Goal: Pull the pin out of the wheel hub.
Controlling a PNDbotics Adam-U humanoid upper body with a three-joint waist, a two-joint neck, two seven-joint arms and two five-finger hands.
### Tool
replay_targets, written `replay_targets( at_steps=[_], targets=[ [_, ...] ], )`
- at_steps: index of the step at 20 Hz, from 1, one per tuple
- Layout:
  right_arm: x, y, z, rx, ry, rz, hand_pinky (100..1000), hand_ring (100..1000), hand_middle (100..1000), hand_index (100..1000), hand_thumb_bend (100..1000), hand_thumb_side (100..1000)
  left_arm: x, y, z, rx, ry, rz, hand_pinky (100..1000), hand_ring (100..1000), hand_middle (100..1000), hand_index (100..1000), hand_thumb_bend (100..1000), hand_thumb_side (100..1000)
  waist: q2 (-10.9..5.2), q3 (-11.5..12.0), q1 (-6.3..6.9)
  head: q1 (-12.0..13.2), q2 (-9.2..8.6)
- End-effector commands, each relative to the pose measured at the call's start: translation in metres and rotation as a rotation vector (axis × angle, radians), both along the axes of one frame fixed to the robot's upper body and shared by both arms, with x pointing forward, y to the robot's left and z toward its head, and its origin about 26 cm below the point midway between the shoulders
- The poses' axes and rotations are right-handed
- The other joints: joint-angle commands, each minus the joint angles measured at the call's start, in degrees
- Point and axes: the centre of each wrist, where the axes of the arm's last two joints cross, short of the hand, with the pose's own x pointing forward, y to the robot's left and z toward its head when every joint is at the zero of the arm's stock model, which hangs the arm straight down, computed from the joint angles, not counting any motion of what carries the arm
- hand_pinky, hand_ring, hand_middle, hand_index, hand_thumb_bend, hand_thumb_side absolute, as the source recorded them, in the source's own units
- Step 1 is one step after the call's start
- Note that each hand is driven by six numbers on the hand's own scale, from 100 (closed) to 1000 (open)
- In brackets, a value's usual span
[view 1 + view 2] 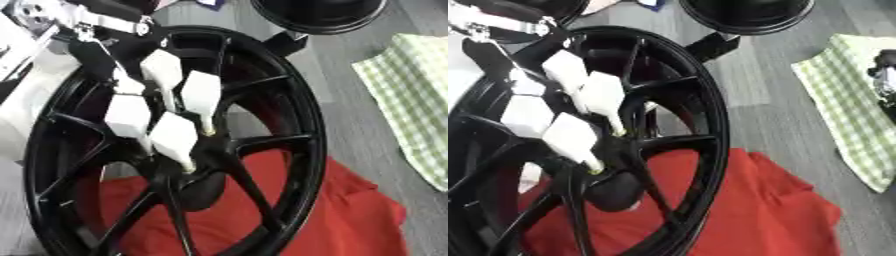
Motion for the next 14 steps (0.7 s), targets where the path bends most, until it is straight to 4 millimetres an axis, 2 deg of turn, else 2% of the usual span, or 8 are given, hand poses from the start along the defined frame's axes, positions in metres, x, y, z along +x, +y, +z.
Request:
replay_targets(
  at_steps=[1, 6, 8, 14],
  targets=[
    [0.000, -0.003, 0.007, 0.000, -0.024, -0.005, 856, 773, 723, 727, 100, 393, -0.003, 0.001, 0.013, -0.005, -0.024, -0.010, 780, 745, 604, 723, 171, 325, -1.17, -0.1, -0.21, 0.2, 0.22],
    [0.000, -0.003, 0.006, 0.006, -0.022, -0.004, 856, 774, 723, 727, 100, 397, -0.004, 0.001, 0.015, -0.019, -0.018, -0.002, 738, 664, 503, 621, 100, 325, -1.23, -0.1, -0.19, 0.2, 0.18],
    [0.000, -0.003, 0.006, 0.008, -0.021, -0.004, 856, 774, 723, 727, 100, 397, -0.004, 0.002, 0.017, -0.033, -0.015, -0.002, 717, 632, 471, 579, 100, 336, -1.25, -0.1, -0.19, 0.1, 0.21],
    [0.000, -0.003, 0.006, 0.008, -0.023, -0.004, 856, 774, 724, 727, 100, 396, -0.008, 0.005, 0.031, -0.094, -0.018, 0.004, 636, 559, 375, 449, 100, 277, -1.35, 0.2, -0.33, 0.0, 0.40]
  ],
)
